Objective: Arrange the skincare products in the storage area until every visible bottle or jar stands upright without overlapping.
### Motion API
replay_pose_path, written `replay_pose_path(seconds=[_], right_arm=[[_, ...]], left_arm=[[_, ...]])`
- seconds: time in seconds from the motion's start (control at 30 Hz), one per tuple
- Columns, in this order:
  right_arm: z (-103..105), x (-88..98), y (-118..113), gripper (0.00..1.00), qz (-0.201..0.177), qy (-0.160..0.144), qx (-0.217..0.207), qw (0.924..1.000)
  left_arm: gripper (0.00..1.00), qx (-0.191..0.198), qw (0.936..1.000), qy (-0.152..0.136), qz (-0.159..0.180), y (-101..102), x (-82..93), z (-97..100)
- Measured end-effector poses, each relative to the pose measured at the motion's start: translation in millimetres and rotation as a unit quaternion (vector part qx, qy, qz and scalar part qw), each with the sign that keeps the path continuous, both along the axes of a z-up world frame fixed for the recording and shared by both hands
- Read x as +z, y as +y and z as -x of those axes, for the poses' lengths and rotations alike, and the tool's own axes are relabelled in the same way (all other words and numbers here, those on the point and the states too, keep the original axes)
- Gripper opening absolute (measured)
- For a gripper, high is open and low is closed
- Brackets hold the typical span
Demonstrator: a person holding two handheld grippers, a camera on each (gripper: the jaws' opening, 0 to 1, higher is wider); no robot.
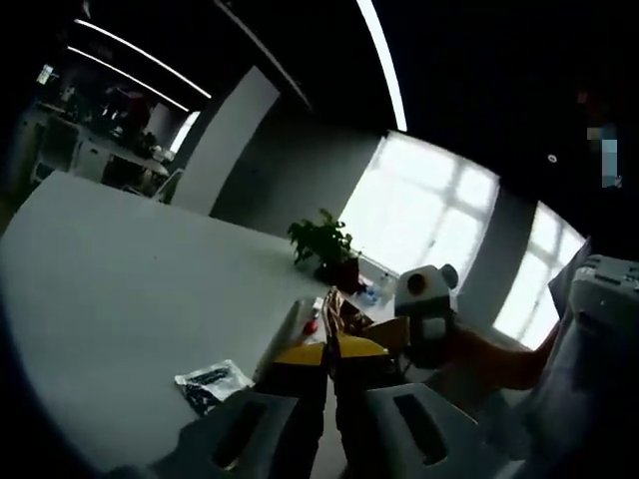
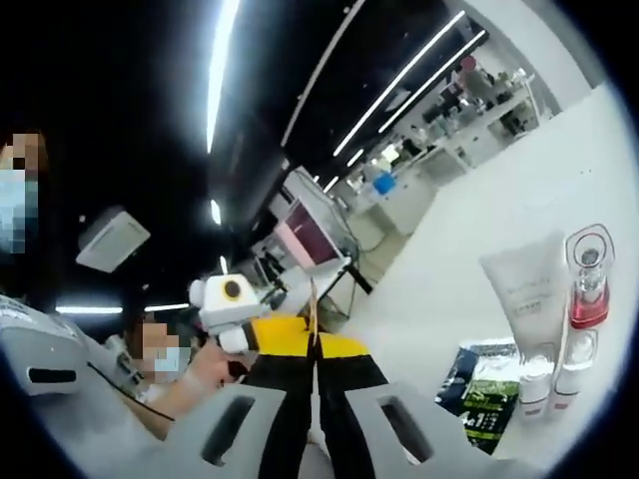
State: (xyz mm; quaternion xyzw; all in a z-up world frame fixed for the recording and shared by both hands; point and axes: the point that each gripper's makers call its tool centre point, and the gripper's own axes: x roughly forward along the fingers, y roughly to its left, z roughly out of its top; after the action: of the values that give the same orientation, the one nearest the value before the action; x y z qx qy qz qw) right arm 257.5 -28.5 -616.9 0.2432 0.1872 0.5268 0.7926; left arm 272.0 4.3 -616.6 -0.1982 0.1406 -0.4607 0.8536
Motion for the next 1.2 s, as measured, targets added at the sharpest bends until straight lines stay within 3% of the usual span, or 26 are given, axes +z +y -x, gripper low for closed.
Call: replay_pose_path(seconds=[0.2, 0.33, 0.47, 0.63, 0.87, 1.2], right_arm=[[0, 1.3, -4, 0.01, 0.024, -0.022, 0.009, 0.9994], [-1, -3.5, -8, 0.01, 0.054, -0.038, 0.019, 0.9976], [3, -4.4, -7, 0.01, 0.072, -0.054, 0.039, 0.9952], [12, -12.5, -2, 0.01, 0.112, -0.078, 0.077, 0.9876], [14, -11.8, -1, 0.01, 0.118, -0.084, 0.086, 0.9857], [13, -16.5, -3, 0.01, 0.129, -0.076, 0.086, 0.985]], left_arm=[[0.07, -0.001, 0.9995, -0.015, -0.026, 2, -2.8, -1.4], [0.15, -0.017, 0.999, -0.026, -0.031, -2, 1.5, 1.8], [0.17, -0.033, 0.9973, -0.031, -0.057, -6, -0.7, 2.3], [0.16, -0.045, 0.9969, -0.033, -0.057, -10, 1.4, 3.0], [0.1, -0.07, 0.9954, -0.029, -0.06, -17, -0.8, 11.5], [0.04, -0.075, 0.9949, -0.022, -0.064, -17, -4.5, 14.2]])
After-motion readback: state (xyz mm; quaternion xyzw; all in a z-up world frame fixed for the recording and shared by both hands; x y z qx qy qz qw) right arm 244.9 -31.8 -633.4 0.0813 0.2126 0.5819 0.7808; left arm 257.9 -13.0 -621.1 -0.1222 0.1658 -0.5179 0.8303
